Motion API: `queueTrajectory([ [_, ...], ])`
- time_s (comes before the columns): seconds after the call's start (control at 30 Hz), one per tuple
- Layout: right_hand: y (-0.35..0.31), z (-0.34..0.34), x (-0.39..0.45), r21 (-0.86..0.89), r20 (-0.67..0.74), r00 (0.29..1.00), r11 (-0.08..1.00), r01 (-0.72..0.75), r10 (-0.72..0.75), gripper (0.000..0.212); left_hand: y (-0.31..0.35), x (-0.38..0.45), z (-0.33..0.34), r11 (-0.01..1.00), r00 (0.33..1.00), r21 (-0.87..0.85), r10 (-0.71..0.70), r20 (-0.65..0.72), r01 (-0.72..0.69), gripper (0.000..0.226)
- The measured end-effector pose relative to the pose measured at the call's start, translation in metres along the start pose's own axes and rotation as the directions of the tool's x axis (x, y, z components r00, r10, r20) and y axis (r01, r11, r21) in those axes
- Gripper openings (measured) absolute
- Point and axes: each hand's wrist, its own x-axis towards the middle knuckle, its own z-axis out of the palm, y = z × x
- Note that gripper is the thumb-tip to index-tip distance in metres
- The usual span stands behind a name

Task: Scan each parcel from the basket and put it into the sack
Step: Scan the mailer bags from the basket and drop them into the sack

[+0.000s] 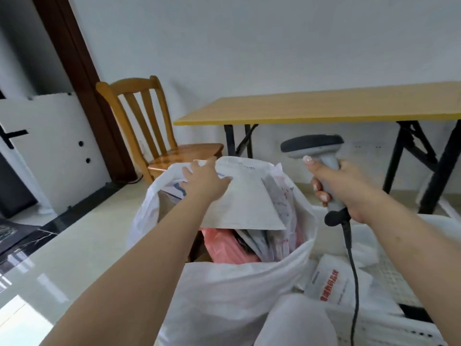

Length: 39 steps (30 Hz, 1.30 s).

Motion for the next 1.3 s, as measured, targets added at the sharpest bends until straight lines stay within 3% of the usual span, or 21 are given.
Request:
queueTrajectory([
  [0.07,0.007,0.004,0.000,0.020,-0.011,0.999,0.999,-0.042,0.043,0.033,0.011,-0.001,0.021,0.979,0.973,-0.018,0.204,0.110,-0.204,0.084],
  [0.1,0.010,0.007,0.000,0.020,-0.014,0.998,0.998,-0.065,0.065,0.033,0.015,-0.003,0.031,0.973,0.946,-0.025,0.230,0.229,-0.230,0.093],
  [0.17,0.018,0.010,0.000,0.027,-0.016,0.995,0.995,-0.096,0.097,0.032,0.012,-0.004,0.054,0.978,0.870,0.042,0.160,0.467,-0.203,0.114],
  [0.2,0.021,0.011,0.000,0.035,-0.018,0.994,0.994,-0.107,0.108,0.032,0.005,-0.005,0.062,0.980,0.853,0.093,0.104,0.512,-0.175,0.125],
  [0.27,0.026,0.014,0.001,0.043,-0.017,0.992,0.991,-0.126,0.127,0.031,-0.015,-0.003,0.075,0.991,0.865,0.123,-0.009,0.502,-0.061,0.132],
  [0.37,0.032,0.018,0.005,0.053,-0.009,0.990,0.988,-0.142,0.143,0.030,-0.038,-0.003,0.079,0.994,0.894,0.076,-0.102,0.436,0.077,0.125],
  [0.47,0.037,0.024,0.011,0.047,-0.010,0.988,0.987,-0.153,0.154,0.032,-0.042,-0.012,0.074,0.996,0.882,0.075,-0.076,0.464,0.046,0.119],
  [0.7,0.039,0.058,0.014,0.082,0.050,0.987,0.985,-0.155,0.151,0.029,-0.045,-0.035,0.074,0.982,0.786,0.174,-0.050,0.616,-0.074,0.110],
  [0.83,0.037,0.060,0.013,0.092,0.060,0.985,0.982,-0.164,0.159,0.029,-0.055,-0.031,0.088,0.989,0.756,0.142,-0.061,0.652,-0.042,0.110],
  [1.1,0.041,0.024,0.009,0.072,-0.052,0.974,0.974,-0.216,0.220,0.031,-0.044,-0.030,0.130,0.975,0.787,0.220,-0.162,0.596,0.035,0.108],
  [1.2,0.043,0.004,-0.001,0.075,-0.098,0.966,0.970,-0.231,0.238,0.030,-0.035,-0.018,0.122,0.975,0.790,0.221,-0.160,0.592,0.032,0.120],
  [1.3,0.043,-0.018,-0.006,0.092,-0.116,0.965,0.969,-0.227,0.237,0.033,-0.016,-0.009,0.113,0.977,0.837,0.207,-0.157,0.524,0.054,0.135],
])
